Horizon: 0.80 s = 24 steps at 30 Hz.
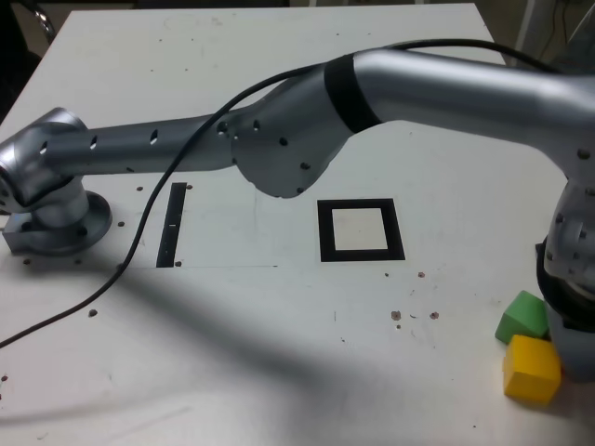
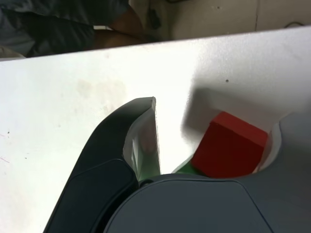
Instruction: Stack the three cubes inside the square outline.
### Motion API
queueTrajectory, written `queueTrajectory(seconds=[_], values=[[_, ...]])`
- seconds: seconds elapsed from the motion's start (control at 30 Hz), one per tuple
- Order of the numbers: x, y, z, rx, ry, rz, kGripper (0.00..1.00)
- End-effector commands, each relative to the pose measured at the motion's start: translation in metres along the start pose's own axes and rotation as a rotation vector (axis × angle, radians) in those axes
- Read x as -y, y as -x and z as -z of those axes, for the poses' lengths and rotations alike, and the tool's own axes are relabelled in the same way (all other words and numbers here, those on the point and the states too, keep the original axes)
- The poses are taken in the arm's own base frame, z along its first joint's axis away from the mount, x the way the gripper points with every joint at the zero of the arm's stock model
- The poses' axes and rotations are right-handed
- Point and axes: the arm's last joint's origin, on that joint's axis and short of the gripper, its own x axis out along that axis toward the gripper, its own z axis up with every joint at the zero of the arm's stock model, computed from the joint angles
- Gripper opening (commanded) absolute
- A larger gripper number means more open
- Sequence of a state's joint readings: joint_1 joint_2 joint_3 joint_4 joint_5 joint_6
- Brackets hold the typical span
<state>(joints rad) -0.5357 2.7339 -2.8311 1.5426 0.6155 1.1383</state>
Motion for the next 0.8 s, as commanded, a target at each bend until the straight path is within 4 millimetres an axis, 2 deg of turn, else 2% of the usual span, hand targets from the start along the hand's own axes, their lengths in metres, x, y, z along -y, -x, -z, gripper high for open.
queueTrajectory(seconds=[0.0, 0.23, 0.47, 0.63, 0.77], values=[[-0.0029, 0.0072, 0.0054, 0.027, 0.016, -0.011, 0.8], [-0.0035, 0.0039, 0.0058, 0.053, 0.015, 0.004, 0.76], [-0.0055, 0.0031, 0.0055, 0.064, 0.021, -0.005, 0.62], [-0.0062, 0.0007, 0.0071, 0.077, 0.023, 0.004, 0.6], [-0.0066, 0.0, 0.0068, 0.094, 0.023, 0.008, 0.55]])
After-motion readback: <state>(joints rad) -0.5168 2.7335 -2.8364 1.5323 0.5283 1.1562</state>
